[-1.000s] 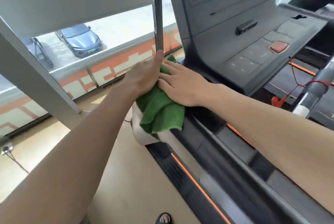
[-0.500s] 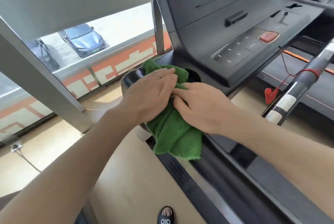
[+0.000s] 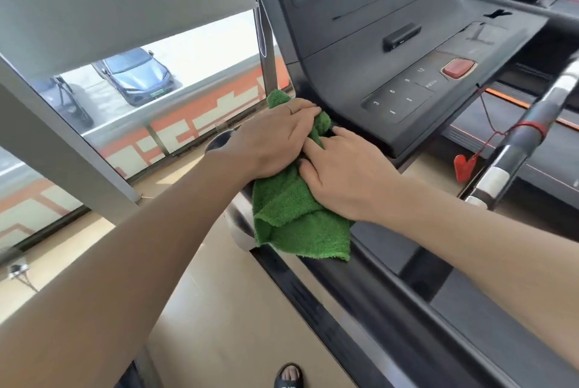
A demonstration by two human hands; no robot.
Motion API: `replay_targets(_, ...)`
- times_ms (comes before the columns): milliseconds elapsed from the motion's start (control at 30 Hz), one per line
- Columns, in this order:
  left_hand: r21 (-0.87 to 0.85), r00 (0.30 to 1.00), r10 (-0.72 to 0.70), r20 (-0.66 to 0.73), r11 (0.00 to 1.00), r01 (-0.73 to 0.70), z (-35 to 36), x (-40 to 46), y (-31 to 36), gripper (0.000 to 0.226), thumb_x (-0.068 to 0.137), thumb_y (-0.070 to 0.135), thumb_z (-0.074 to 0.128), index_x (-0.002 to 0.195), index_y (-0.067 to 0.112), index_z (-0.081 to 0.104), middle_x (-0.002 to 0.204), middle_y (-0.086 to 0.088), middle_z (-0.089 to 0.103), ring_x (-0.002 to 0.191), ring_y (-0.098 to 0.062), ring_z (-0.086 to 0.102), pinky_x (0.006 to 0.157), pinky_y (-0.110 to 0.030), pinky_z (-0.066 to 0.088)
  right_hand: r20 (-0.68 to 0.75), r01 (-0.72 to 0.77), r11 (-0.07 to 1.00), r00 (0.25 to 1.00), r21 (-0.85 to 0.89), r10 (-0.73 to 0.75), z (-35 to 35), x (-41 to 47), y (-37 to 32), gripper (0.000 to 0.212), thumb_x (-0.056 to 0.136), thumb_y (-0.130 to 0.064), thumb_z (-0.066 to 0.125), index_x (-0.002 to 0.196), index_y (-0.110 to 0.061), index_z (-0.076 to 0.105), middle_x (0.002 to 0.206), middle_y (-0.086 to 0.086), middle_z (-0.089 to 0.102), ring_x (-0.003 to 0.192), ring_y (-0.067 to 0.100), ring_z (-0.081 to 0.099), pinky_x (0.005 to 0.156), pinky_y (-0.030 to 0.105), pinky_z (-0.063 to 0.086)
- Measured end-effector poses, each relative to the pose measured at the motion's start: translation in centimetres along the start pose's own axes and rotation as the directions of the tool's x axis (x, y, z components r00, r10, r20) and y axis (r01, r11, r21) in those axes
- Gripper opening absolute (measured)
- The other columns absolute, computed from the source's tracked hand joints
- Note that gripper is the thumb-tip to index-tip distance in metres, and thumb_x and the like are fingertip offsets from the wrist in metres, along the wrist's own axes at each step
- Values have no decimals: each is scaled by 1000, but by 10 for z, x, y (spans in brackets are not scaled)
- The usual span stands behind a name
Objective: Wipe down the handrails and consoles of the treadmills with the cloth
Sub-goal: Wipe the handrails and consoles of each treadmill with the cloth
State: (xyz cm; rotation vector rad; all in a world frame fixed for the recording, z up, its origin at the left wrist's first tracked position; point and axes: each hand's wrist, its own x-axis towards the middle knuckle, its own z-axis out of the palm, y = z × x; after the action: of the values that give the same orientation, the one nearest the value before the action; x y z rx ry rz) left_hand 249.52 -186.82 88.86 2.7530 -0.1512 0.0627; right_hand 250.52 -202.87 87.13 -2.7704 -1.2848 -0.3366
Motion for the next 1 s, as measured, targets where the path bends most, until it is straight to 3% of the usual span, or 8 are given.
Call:
replay_targets(133,-166,1000,-2,-3,986,1,2,-30,8,48,111,34,20,143,29,55,152,16,45,139,1,35,114,-19,22,-62,44,984,998,173,-34,4,-16,1,27,96,-26,38,86,-10,58,76,10,59,73,34,55,77,45,43)
replay_targets(300,-13,998,19,-55,1000,-20,4,-52,-3,48,110,37,20,150,34,46,155,16,41,143,3,29,110,-3,9,115,15,893,991,449,-74,-4,-11,11,27,104,-25,39,124,-18,56,117,1,63,122,26,49,116,32,24)
replay_targets(400,-15,996,25,-83,1000,-27,4,-44,-2,51,108,40,17,150,34,45,151,20,43,138,-1,37,111,-13,20,97,121,945,983,302,-157,-1,-3,9,20,106,-30,34,107,-14,45,98,2,62,110,27,56,116,37,21)
replay_targets(600,-15,999,-40,-33,999,39,1,-11,5,49,111,36,15,152,27,40,155,15,35,135,-5,37,100,-19,25,136,66,997,989,-48,-59,-13,-1,13,45,105,-42,17,123,-15,48,101,5,70,115,22,59,125,47,9)
replay_targets(700,-41,1000,-9,-24,999,8,5,-6,14,47,111,33,17,148,24,46,151,11,41,132,-9,42,101,-20,27,33,57,988,998,-143,-53,-8,-6,6,50,102,-36,21,104,-8,62,82,12,71,94,32,65,121,51,23)
replay_targets(800,-107,1000,13,-20,994,-15,7,-17,16,47,111,30,20,147,23,49,153,11,43,137,-4,38,103,-6,21,-190,19,997,981,-69,-32,4,-16,2,36,96,-27,39,77,-8,63,64,15,62,68,35,59,94,50,49)
replay_targets(867,-98,999,45,-30,994,-48,7,-27,15,47,111,28,22,148,20,50,156,8,42,141,-2,33,104,2,12,-235,28,993,972,111,-1,12,-19,4,31,96,-24,43,81,-7,63,70,15,60,71,36,55,79,48,49)
replay_targets(1000,-30,998,-38,-42,999,37,2,-26,8,51,111,37,17,155,22,39,161,5,35,147,-9,30,116,-18,18,-184,75,985,982,156,-46,15,-9,8,40,99,-29,38,104,-3,69,109,20,63,110,39,55,102,48,42)
